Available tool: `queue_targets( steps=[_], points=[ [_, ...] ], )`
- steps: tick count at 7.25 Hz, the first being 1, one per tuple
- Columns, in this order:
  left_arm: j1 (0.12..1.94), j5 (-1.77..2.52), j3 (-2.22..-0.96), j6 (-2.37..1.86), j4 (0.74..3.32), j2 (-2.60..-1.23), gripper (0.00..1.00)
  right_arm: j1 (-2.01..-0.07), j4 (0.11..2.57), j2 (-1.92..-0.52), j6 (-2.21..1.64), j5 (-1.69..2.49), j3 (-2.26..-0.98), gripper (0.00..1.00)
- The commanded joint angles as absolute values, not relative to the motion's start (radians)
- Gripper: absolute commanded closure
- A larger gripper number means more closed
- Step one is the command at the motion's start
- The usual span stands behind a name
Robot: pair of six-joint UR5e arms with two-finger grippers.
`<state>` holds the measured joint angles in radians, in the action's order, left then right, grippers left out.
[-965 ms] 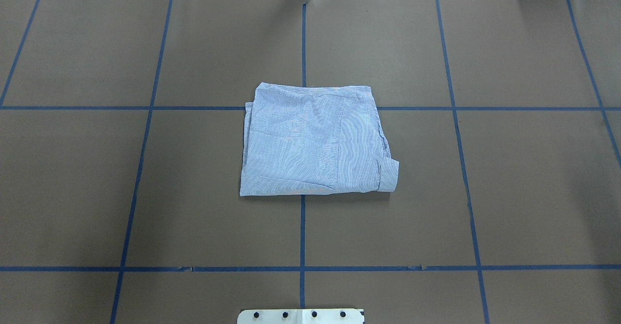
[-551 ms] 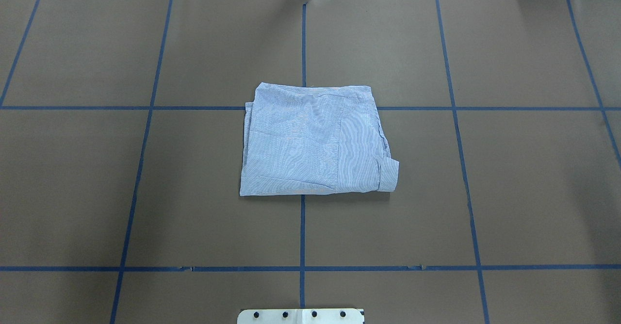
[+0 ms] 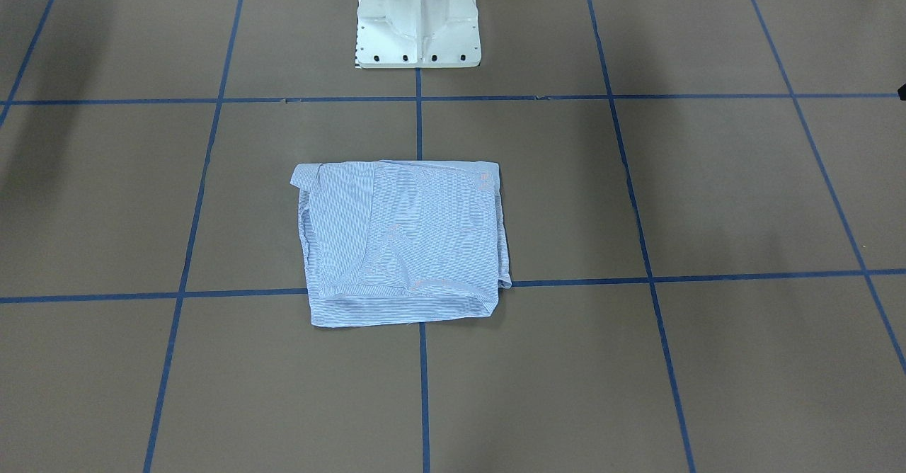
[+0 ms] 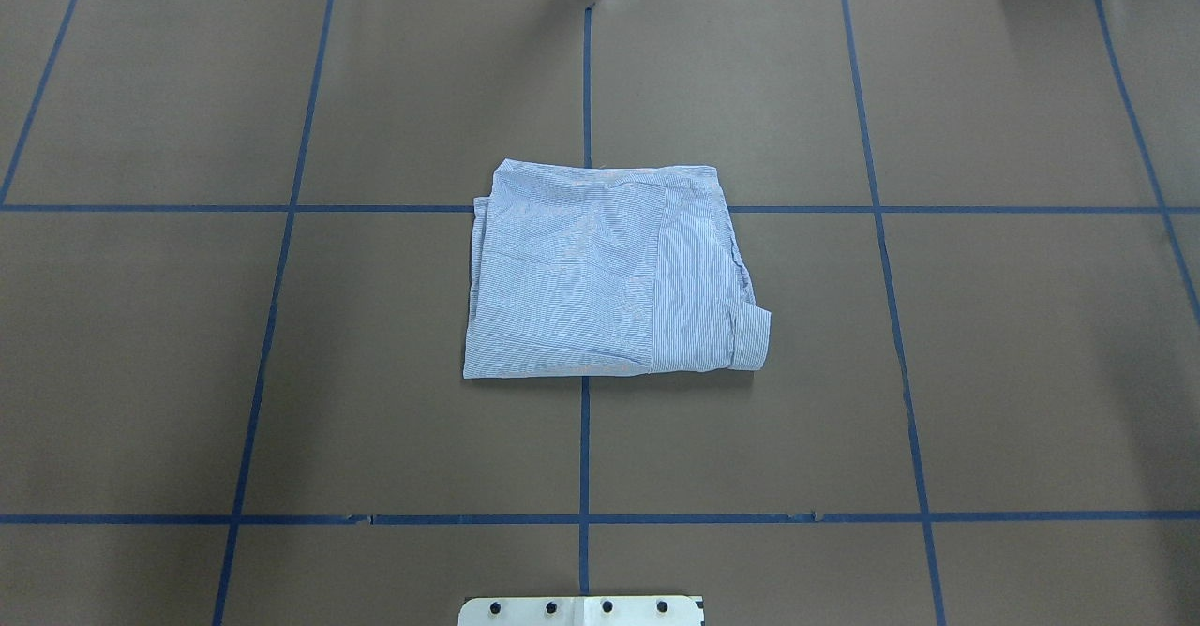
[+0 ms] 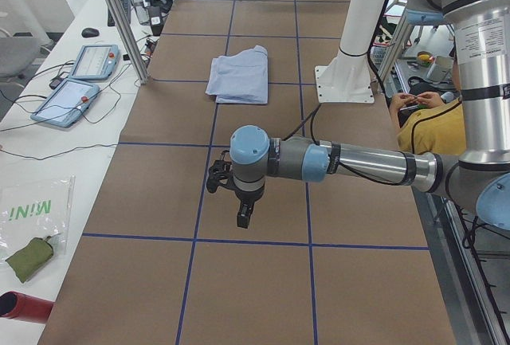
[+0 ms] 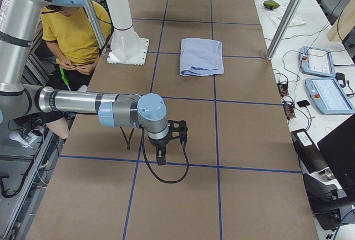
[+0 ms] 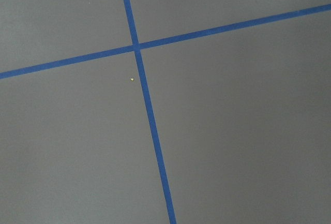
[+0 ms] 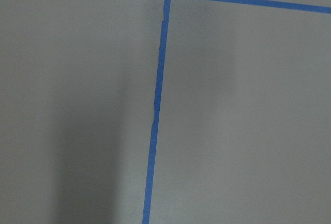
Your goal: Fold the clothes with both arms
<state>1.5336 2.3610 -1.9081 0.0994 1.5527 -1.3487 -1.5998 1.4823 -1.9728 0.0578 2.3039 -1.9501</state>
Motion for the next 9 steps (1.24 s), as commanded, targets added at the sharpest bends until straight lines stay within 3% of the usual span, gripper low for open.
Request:
queue_targets(
  steps=[1, 9],
  points=[
    [1.565, 2.358, -1.907, 0.135, 1.554, -1.335, 0.00, -1.600, 1.474, -1.983, 0.058, 2.306, -1.948, 0.00],
    [1.572, 2.330, -1.895, 0.126, 1.563, -1.341, 0.00, -1.600, 1.474, -1.983, 0.060, 2.310, -1.936, 0.00]
  ],
)
